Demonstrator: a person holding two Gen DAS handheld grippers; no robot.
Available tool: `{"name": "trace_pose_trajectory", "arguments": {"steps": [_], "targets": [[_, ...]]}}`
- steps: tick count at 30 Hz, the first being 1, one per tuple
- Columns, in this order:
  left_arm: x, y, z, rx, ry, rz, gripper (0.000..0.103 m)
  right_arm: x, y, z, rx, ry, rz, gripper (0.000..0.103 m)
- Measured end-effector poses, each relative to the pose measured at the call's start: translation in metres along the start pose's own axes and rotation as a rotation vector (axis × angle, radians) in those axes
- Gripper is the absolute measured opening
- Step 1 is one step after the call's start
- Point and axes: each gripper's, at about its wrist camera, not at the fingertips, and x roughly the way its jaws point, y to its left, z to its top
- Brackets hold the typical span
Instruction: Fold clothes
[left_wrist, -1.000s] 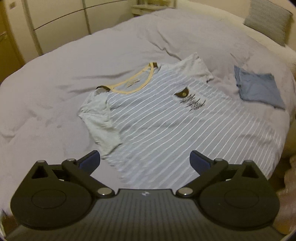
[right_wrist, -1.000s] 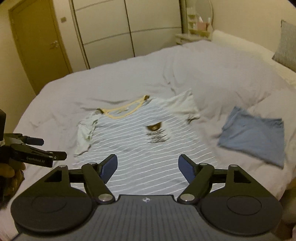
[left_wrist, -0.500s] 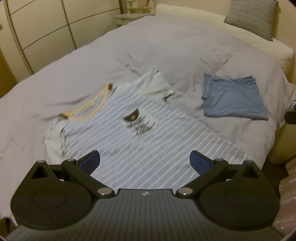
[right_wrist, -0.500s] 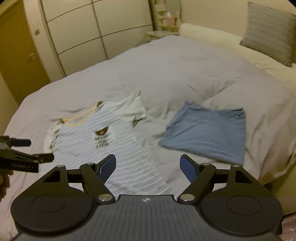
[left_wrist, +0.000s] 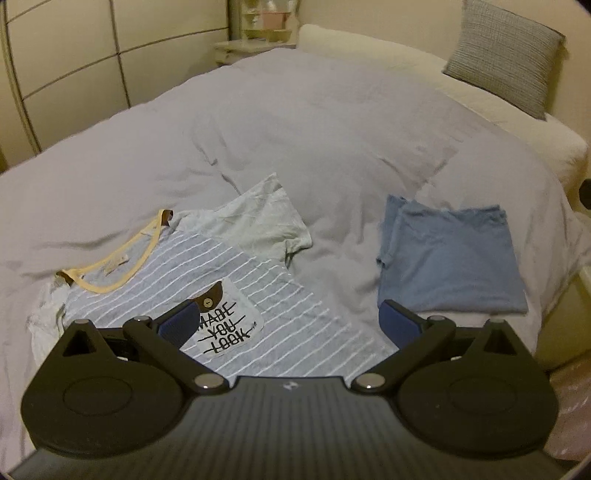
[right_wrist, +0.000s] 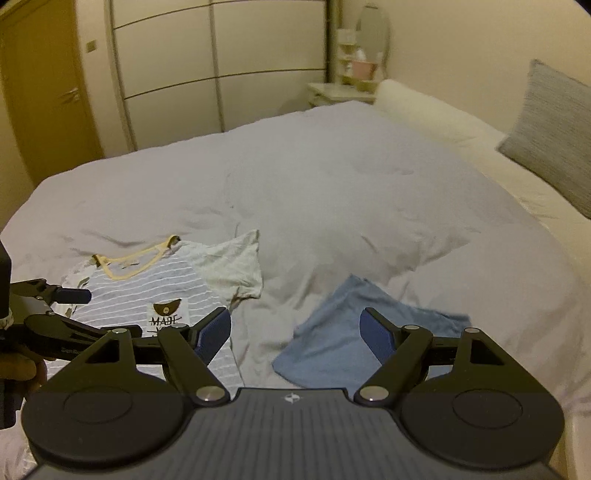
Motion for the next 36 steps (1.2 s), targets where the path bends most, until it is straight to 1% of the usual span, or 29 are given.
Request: {"name": "trace_pose_trajectory", "arguments": {"steps": [3,6,8,11,12,13,14,15,16,18,20,22,23,24,25,27,28,29,31,34,36], "targets": [[0.016,-0.003,0.006,-0.034,0.018,0.057,0.101,0.032,-0.01,0.015,-0.045,0.031,0.067,0.079],[0.03,-0.013,0.01,-0.073,0.024,0.122,0.101,0.07,-0.026,0.032,-0.105,0.063,0.154,0.079],[0.042,-0.025,0.014,-0.09,0.028,0.174,0.097,0.096,-0.037,0.044,-0.147,0.086,0.222,0.079],[0.062,-0.052,0.02,-0.111,0.059,0.269,0.084,0.137,-0.057,0.062,-0.248,0.122,0.339,0.078],[0.068,-0.062,0.023,-0.123,0.068,0.291,0.077,0.15,-0.063,0.07,-0.284,0.133,0.37,0.077],[0.074,-0.073,0.026,-0.13,0.076,0.297,0.073,0.159,-0.067,0.078,-0.315,0.14,0.391,0.075],[0.081,-0.084,0.029,-0.135,0.084,0.301,0.072,0.168,-0.071,0.086,-0.341,0.144,0.411,0.075],[0.089,-0.095,0.033,-0.119,0.089,0.304,0.071,0.179,-0.076,0.095,-0.367,0.146,0.431,0.075],[0.096,-0.106,0.037,-0.1,0.094,0.306,0.069,0.189,-0.079,0.102,-0.392,0.15,0.443,0.072],[0.114,-0.126,0.043,-0.041,0.101,0.323,0.068,0.209,-0.08,0.115,-0.442,0.162,0.456,0.067],[0.137,-0.138,0.047,-0.003,0.111,0.327,0.064,0.225,-0.078,0.127,-0.481,0.169,0.47,0.066],[0.162,-0.143,0.05,0.055,0.119,0.334,0.05,0.24,-0.071,0.138,-0.513,0.171,0.483,0.066],[0.176,-0.144,0.05,0.106,0.113,0.345,0.045,0.248,-0.066,0.143,-0.528,0.172,0.49,0.066],[0.19,-0.144,0.051,0.162,0.107,0.357,0.038,0.256,-0.062,0.148,-0.543,0.173,0.496,0.066],[0.204,-0.144,0.051,0.217,0.1,0.368,0.034,0.265,-0.058,0.152,-0.555,0.173,0.5,0.066],[0.23,-0.136,0.048,0.264,0.099,0.369,0.032,0.283,-0.049,0.158,-0.573,0.173,0.5,0.066],[0.245,-0.13,0.045,0.285,0.106,0.368,0.028,0.292,-0.044,0.16,-0.58,0.174,0.496,0.066],[0.26,-0.124,0.042,0.306,0.112,0.367,0.027,0.303,-0.04,0.162,-0.581,0.177,0.493,0.066],[0.285,-0.116,0.033,0.376,0.131,0.363,0.025,0.323,-0.03,0.161,-0.59,0.19,0.49,0.065],[0.311,-0.112,0.021,0.487,0.137,0.342,0.024,0.35,-0.015,0.157,-0.623,0.21,0.495,0.065],[0.32,-0.114,0.017,0.556,0.111,0.343,0.024,0.366,-0.006,0.154,-0.651,0.225,0.501,0.064]]}}
